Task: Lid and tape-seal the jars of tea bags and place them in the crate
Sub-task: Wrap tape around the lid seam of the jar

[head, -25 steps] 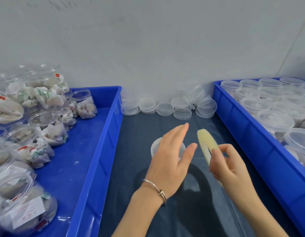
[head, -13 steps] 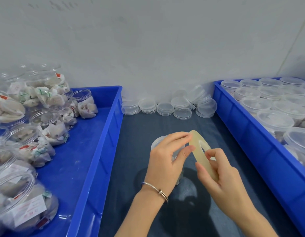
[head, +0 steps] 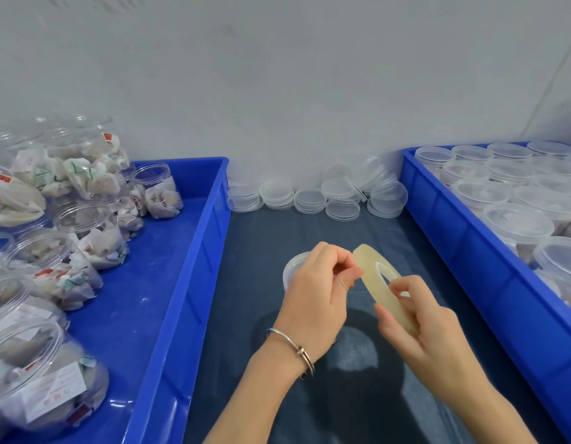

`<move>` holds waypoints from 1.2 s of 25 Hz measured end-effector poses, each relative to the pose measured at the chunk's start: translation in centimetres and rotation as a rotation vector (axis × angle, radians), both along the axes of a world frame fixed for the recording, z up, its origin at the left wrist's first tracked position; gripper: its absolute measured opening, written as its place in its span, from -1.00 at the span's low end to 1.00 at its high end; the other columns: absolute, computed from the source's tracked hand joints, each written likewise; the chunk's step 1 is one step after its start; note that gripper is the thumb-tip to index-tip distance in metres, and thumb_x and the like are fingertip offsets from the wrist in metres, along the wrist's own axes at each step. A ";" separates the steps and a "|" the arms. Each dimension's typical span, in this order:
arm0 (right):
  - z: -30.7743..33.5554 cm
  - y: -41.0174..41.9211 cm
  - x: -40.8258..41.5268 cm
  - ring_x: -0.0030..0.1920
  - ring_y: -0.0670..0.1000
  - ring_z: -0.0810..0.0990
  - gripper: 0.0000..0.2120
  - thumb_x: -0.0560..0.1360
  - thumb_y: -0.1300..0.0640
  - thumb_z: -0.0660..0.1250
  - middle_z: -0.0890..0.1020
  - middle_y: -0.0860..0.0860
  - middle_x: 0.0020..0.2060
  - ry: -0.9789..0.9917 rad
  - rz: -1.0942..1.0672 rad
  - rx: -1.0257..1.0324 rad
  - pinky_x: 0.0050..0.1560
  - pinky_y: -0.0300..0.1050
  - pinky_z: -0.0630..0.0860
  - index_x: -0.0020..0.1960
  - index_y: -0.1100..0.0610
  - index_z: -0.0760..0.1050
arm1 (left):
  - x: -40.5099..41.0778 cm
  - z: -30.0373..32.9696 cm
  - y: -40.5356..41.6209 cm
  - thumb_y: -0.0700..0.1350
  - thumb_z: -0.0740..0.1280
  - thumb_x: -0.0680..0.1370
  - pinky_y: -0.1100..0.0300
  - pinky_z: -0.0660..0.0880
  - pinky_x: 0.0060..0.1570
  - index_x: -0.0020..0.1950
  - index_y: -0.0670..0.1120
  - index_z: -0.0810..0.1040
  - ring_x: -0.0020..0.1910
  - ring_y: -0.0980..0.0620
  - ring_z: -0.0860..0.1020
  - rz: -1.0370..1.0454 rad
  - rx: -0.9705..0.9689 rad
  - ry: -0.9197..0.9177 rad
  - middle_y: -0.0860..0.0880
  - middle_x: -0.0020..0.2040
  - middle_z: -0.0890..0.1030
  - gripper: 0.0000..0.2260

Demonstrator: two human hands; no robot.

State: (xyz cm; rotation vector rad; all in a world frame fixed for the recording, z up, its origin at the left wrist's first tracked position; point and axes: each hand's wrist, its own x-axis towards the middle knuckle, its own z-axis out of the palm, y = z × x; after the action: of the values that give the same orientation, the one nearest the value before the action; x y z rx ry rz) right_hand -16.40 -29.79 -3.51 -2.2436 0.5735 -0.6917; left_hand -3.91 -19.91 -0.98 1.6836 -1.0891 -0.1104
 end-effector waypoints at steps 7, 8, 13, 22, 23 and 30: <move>0.2 0.4 -0.6 -0.47 -0.09 0.42 -0.61 0.29 -0.38 0.09 0.52 -0.26 -0.34 0.062 0.053 -0.007 -0.46 -0.34 0.26 -0.09 -0.11 0.30 | 0.3 -0.1 1.1 -0.18 0.46 0.46 0.30 0.50 -0.06 -0.03 -0.07 0.44 -0.17 0.17 0.55 -0.196 -0.043 0.350 0.09 -0.18 0.55 -0.78; 0.3 0.5 -0.6 -0.48 -0.09 0.42 -0.61 0.29 -0.38 0.09 0.53 -0.24 -0.34 0.063 0.054 -0.006 -0.46 -0.34 0.27 -0.09 -0.10 0.30 | 0.3 -0.1 1.0 -0.24 0.49 0.42 0.31 0.51 -0.07 -0.04 -0.06 0.46 -0.17 0.18 0.56 -0.175 -0.042 0.343 0.09 -0.20 0.56 -0.75; 0.2 0.8 -1.2 -0.50 -0.06 0.37 -0.68 0.31 -0.35 0.09 0.52 -0.16 -0.38 0.066 0.063 -0.013 -0.46 -0.27 0.24 -0.11 -0.15 0.28 | 0.0 -0.1 0.8 -0.28 0.48 0.42 0.33 0.53 -0.13 -0.23 -0.06 0.63 -0.22 0.17 0.60 0.007 -0.062 0.202 0.08 -0.23 0.63 -0.87; 0.6 -1.3 -2.6 -0.26 -0.10 0.49 -0.53 0.51 -0.36 -0.07 0.52 -0.20 -0.25 0.176 0.031 -0.300 -0.36 -0.16 0.39 0.39 -0.36 0.02 | 0.4 -0.3 4.0 -0.32 0.50 0.37 0.30 0.53 -0.18 -0.30 -0.11 0.61 -0.24 0.14 0.59 0.161 -0.220 -0.063 0.11 -0.30 0.59 -0.85; 0.6 -1.5 -2.9 -0.27 -0.10 0.50 -0.52 0.51 -0.34 -0.10 0.54 -0.18 -0.25 0.210 0.042 -0.359 -0.36 -0.15 0.42 0.42 -0.39 -0.02 | 0.9 -0.9 4.8 -0.34 0.50 0.37 0.32 0.53 -0.18 -0.30 -0.09 0.60 -0.23 0.14 0.60 0.188 -0.207 -0.041 0.11 -0.30 0.59 -0.81; -0.6 -1.5 -0.9 -0.57 -0.02 0.26 -0.56 0.54 -0.22 0.03 0.32 -0.07 -0.51 0.333 0.012 -0.746 -0.55 -0.22 0.04 0.38 -0.22 0.36 | 0.0 -6.8 7.3 -0.42 0.43 0.39 0.45 0.47 -0.07 -0.03 0.05 0.63 -0.25 0.17 0.58 0.333 -0.203 0.303 0.05 -0.30 0.61 -0.63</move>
State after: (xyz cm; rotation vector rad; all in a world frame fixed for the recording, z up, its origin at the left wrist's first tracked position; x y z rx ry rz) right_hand -17.31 -31.29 -4.16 -3.0939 0.5064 -0.5852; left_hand -3.89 -12.61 -7.81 1.5798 -0.5669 -0.0369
